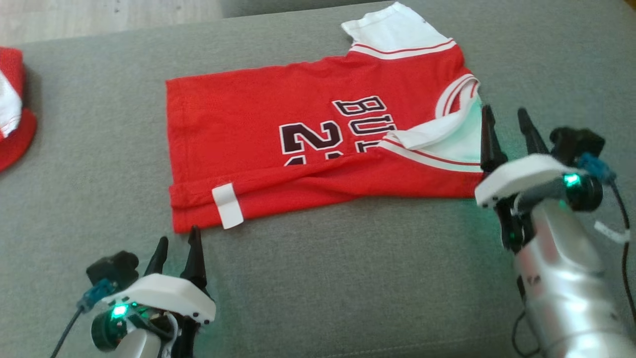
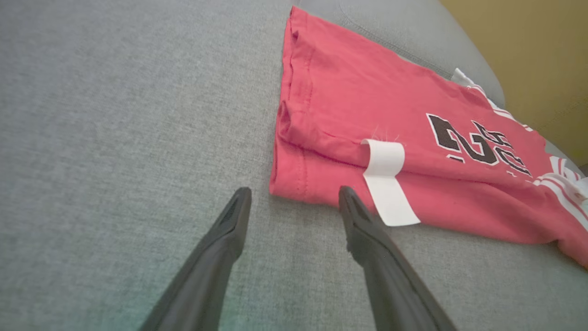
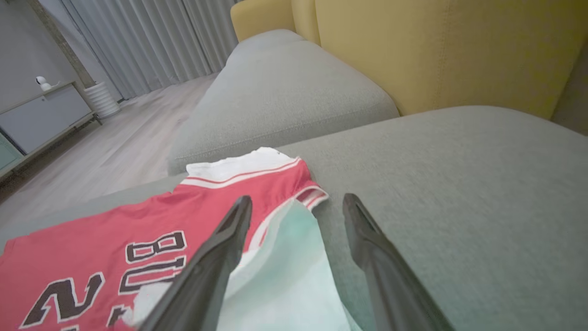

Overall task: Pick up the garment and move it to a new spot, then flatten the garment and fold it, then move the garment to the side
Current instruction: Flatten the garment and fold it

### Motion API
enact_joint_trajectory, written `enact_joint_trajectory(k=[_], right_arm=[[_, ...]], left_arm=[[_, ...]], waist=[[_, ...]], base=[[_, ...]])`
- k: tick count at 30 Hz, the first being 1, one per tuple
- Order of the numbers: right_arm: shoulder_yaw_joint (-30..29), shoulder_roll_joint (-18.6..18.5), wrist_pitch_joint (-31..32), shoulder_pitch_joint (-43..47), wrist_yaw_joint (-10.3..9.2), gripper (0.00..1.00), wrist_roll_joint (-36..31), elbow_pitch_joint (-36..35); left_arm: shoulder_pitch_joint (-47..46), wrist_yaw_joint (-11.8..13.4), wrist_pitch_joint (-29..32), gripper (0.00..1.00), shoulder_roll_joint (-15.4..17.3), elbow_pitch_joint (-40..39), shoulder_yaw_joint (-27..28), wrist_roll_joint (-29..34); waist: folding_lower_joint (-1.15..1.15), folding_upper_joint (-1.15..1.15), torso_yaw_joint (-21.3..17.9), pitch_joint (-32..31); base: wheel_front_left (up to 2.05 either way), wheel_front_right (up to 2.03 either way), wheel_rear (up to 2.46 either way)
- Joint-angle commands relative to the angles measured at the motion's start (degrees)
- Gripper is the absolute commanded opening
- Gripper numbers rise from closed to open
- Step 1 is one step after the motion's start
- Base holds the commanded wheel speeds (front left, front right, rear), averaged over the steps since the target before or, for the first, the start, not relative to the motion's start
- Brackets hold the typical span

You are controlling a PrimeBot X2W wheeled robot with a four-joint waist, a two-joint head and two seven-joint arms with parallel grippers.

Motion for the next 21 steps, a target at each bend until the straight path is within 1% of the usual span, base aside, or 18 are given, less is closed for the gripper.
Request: enact_joint_trajectory(k=[1,6,11,13,15,16,18,19,21], right_arm=[[1.4,0.3,0.2,-0.5,0.21,1.00,0.1,-2.8],[0.5,0.3,3.2,4.6,0.21,1.00,0.0,-10.0],[-0.5,0.3,6.9,9.0,0.21,1.00,-0.3,-16.7],[-0.8,0.3,8.3,10.5,0.21,1.00,-0.3,-18.9],[-1.0,0.3,10.0,11.9,0.21,1.00,-0.4,-20.7],[-1.1,0.3,10.9,12.5,0.21,1.00,-0.4,-21.4],[-1.3,0.3,12.9,13.9,0.21,1.00,-0.5,-22.4],[-1.5,0.3,14.1,14.5,0.21,1.00,-0.6,-22.7],[-1.9,0.3,16.4,15.7,0.21,1.00,-0.6,-23.1]], left_arm=[[-1.4,0.2,0.0,1.00,0.9,-1.9,2.4,-0.3],[-2.2,0.8,0.0,1.00,0.5,-0.8,4.2,-2.2],[-3.4,1.6,1.5,1.00,1.0,1.4,4.6,-2.7],[-3.8,1.4,1.8,0.87,1.0,1.9,4.7,-3.1],[-4.2,1.2,2.0,0.53,1.0,2.4,4.7,-3.4],[-4.3,1.0,2.3,0.41,0.9,2.7,4.5,-3.6],[-4.5,0.5,3.0,0.12,0.8,3.0,4.0,-3.9],[-4.5,0.3,3.3,0.00,0.7,3.0,3.7,-4.0],[-4.7,0.1,3.0,0.00,0.6,2.7,3.6,-4.0]], waist=[[0.01,0.00,-0.5,0.2],[0.01,0.00,-1.9,1.2],[0.01,0.00,-2.8,2.2],[0.01,0.00,-3.0,2.5],[0.01,0.00,-3.0,2.8],[0.01,0.00,-3.0,2.8],[0.01,0.00,-2.8,2.9],[0.01,0.00,-2.8,3.0],[0.01,0.00,-2.6,3.0]], base=[[0.00,0.00,0.00],[0.00,0.00,0.00],[0.00,0.00,0.00],[0.00,0.00,0.00],[0.00,0.00,0.00],[0.00,0.00,0.00],[0.00,0.00,0.00],[0.00,0.00,0.00],[0.00,0.00,0.00]])
